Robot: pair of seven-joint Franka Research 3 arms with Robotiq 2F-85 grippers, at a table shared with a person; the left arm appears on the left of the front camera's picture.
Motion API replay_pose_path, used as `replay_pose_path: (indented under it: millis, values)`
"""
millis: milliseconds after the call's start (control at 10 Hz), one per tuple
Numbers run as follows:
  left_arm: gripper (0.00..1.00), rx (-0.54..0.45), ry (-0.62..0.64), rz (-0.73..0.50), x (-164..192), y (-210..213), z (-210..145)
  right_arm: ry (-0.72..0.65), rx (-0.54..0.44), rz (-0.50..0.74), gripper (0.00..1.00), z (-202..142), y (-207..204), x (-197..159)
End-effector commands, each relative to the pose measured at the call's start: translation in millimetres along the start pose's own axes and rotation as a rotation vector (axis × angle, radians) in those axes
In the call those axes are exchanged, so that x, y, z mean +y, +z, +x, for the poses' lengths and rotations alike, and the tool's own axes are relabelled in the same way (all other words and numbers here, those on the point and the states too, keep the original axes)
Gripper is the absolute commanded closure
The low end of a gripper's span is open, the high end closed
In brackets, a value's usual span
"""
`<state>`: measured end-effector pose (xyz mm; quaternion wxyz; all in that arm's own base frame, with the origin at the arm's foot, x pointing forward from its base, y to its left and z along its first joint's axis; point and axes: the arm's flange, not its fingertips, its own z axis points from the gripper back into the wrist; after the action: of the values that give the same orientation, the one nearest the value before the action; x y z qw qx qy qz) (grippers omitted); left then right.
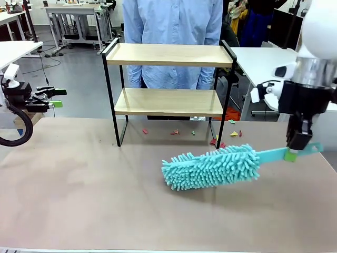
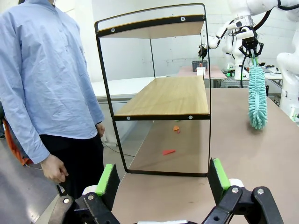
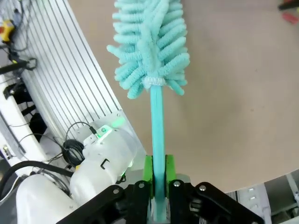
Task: Clean the shelf.
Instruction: Clean the specific section of the Shelf indicated by the human with the Duster.
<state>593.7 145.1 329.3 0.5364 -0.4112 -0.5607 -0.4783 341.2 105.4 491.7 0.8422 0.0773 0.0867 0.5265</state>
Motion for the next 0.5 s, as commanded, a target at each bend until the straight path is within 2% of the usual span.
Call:
replay_pose_path:
  millis: [0, 400]
  values:
    - [0.0, 0.004, -0.002, -0.003, -2.7, -0.6, 3.7, 0.013, 0.001, -0.007, 0.87, 11.3, 3.6, 5.2]
    - [0.0, 0.004, -0.002, -0.003, -2.7, -0.6, 3.7, 0.013, 0.001, -0.007, 0.87, 11.3, 3.6, 5.2]
